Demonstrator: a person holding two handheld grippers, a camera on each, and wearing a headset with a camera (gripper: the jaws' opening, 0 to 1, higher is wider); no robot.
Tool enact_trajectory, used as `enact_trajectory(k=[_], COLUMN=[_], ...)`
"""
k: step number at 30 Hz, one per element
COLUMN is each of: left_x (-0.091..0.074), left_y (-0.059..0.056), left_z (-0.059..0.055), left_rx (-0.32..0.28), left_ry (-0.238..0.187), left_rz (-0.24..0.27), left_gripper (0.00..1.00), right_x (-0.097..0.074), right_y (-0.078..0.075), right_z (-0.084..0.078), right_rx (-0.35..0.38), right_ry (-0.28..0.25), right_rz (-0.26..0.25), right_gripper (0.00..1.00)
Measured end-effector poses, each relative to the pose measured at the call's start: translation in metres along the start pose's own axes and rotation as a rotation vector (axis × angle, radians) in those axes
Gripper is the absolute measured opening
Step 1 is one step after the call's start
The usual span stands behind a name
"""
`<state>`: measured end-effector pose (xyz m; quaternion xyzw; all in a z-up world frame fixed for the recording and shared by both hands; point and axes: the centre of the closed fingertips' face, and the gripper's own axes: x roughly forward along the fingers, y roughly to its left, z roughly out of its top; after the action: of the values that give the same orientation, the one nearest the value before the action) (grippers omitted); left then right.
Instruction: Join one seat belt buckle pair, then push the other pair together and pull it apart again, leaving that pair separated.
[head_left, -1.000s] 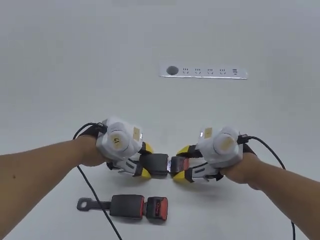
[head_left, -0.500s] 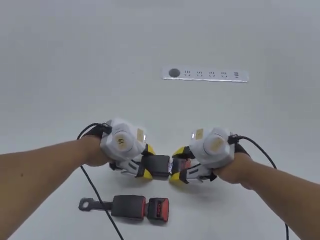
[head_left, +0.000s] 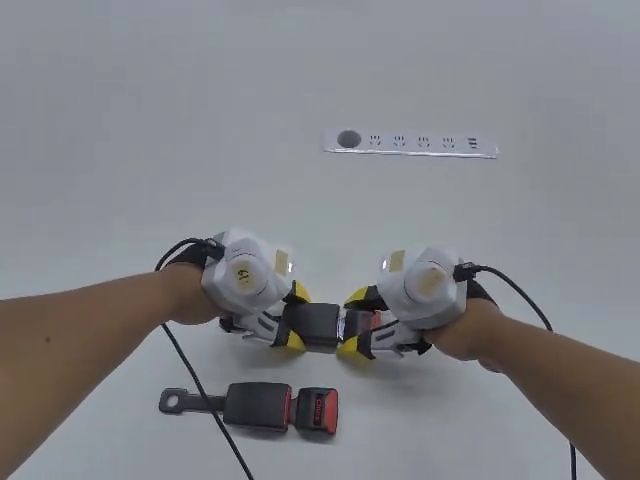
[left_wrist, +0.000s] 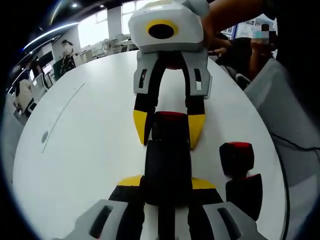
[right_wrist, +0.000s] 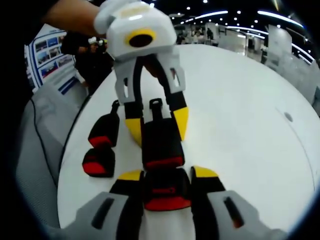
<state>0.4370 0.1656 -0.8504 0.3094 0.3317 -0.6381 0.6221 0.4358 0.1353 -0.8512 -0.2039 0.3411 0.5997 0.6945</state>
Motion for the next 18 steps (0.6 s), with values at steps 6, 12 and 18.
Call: enact_trajectory(k=[6, 12, 18], left_x=[0.0, 0.0001, 0.0004], left_y=[-0.0001, -0.0001, -0.0001], left_z=[-0.0001, -0.0002, -0.0006], left_rx=[0.0, 0.001, 0.003], left_ry=[0.0, 0.002, 0.008], left_rz=[0.0, -0.001, -0.003], left_gripper=[0.33, 0.34, 0.34], right_x=[-0.0001, -0.0006, -0.0012], right_y=[0.0007, 0.0011, 0.0014], right_z=[-0.0001, -0.0003, -0.0008], right_rx=[-0.003, -0.012, -0.014], right_ry=[0.001, 0.007, 0.007], right_rz=[0.002, 0.005, 0.005], right_gripper=[0.36, 0.36, 0.36])
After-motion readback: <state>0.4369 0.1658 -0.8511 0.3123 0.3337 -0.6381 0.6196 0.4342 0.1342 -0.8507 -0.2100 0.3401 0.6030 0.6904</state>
